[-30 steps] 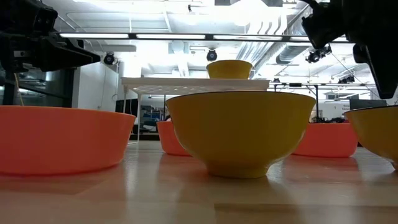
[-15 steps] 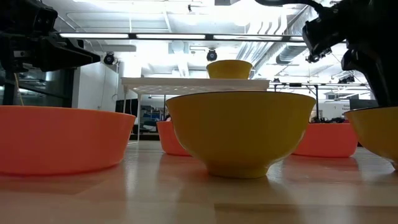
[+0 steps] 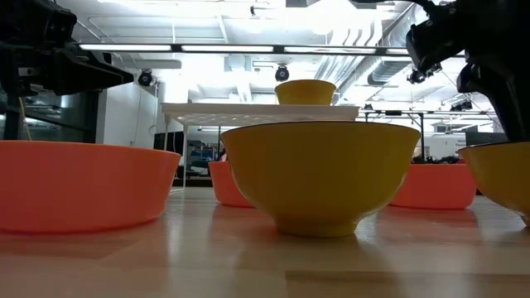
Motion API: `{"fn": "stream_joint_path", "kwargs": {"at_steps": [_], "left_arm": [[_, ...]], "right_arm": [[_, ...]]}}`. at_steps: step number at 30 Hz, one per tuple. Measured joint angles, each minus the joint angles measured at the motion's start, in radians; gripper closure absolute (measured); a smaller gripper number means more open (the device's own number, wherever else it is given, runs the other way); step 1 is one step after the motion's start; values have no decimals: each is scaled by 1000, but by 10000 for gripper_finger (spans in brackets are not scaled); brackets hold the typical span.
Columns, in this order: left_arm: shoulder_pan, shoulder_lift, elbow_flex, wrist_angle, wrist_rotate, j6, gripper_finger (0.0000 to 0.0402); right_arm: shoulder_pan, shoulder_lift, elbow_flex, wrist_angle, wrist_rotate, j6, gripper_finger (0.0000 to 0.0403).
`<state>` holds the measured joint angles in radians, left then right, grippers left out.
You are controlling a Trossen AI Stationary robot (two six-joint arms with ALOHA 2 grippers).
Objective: Pick & Place Mini bowls
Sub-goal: Stack the white patterned bowl on the other white patterned bowl on the shelf
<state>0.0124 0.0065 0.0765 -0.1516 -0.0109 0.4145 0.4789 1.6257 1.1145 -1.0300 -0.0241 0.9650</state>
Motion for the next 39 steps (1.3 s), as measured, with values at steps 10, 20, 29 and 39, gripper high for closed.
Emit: {"fn": "stream_joint_path", "kwargs": {"at_steps": [10, 20, 29, 39], "left_arm": [[0, 0, 0, 0, 0, 0, 271], [0, 0, 0, 0, 0, 0, 271], [0, 0, 0, 0, 0, 0, 271], [0, 0, 0, 0, 0, 0, 271]], "right_arm": [[-3, 2, -107, 160, -36, 35, 252], [-13, 0, -131, 197, -65, 56, 267], [-21, -1, -131, 196, -87, 56, 332], [-41, -5, -126, 202, -149, 71, 395]]}}
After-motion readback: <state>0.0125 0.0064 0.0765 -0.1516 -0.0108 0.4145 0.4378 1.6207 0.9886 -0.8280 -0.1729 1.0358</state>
